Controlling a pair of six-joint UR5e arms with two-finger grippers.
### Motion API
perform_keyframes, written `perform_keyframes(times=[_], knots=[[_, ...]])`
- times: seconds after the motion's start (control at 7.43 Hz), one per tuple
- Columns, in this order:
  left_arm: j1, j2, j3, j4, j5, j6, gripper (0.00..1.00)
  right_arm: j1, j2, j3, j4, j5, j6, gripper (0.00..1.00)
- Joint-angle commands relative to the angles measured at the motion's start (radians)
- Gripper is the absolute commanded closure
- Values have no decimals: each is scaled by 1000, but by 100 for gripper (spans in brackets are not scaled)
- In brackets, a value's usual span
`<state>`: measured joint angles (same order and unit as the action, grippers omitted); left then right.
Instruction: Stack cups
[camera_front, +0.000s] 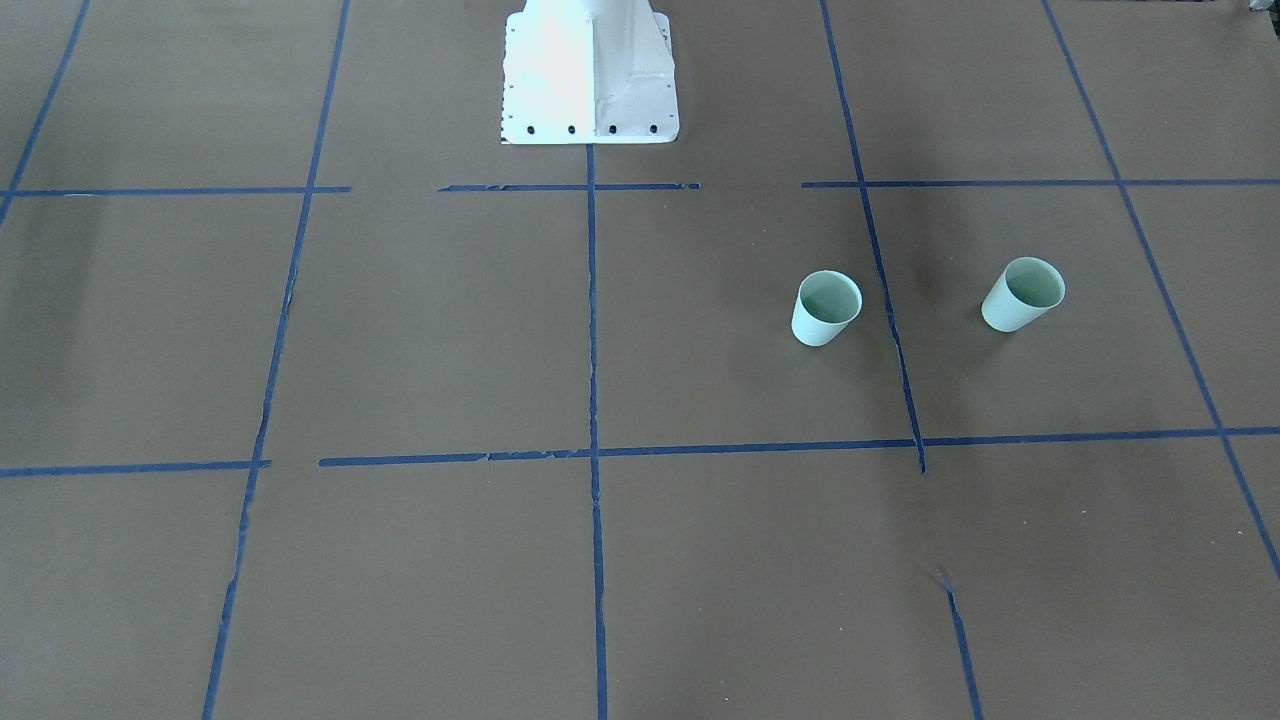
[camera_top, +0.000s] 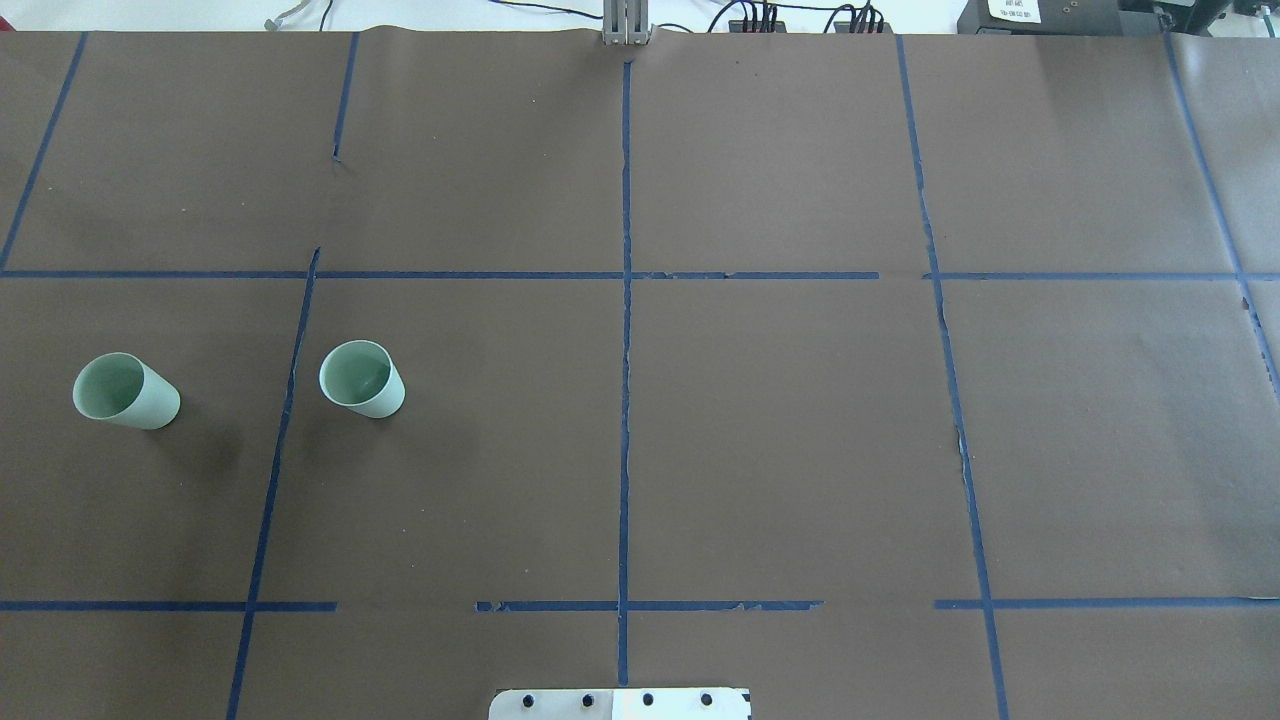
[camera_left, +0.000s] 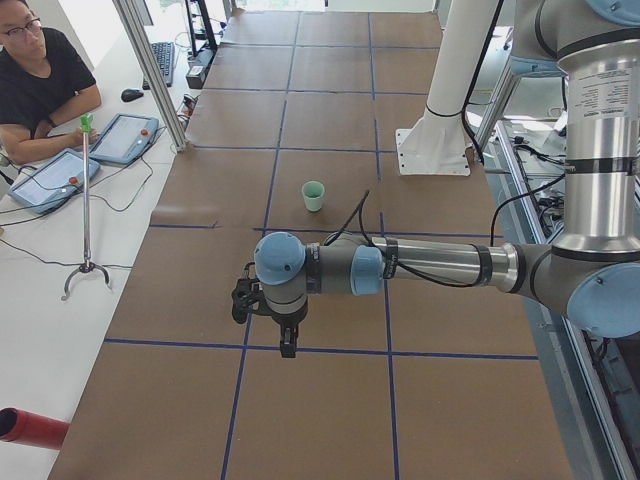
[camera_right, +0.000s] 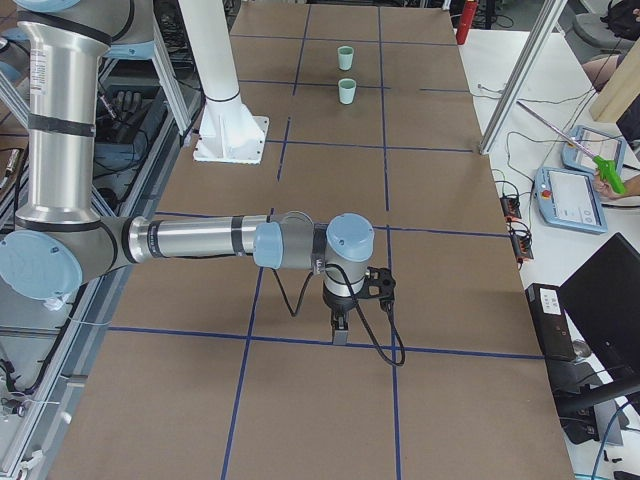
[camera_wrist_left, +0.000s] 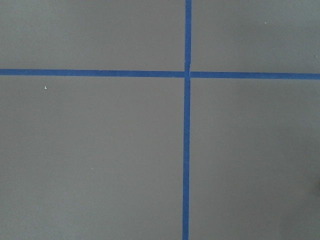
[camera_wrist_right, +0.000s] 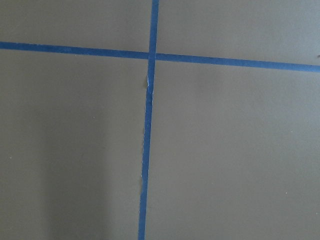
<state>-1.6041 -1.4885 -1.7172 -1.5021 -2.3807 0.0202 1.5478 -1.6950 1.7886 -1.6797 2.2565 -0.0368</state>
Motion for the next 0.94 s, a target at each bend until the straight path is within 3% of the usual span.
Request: perform_keyframes(times=[0.0,0.81], knots=[[-2,7,-18,0,11,3,0,0,0,0,0,0,0,0],[-2,1,-25,8,9,-3,0,0,0,0,0,0,0,0]])
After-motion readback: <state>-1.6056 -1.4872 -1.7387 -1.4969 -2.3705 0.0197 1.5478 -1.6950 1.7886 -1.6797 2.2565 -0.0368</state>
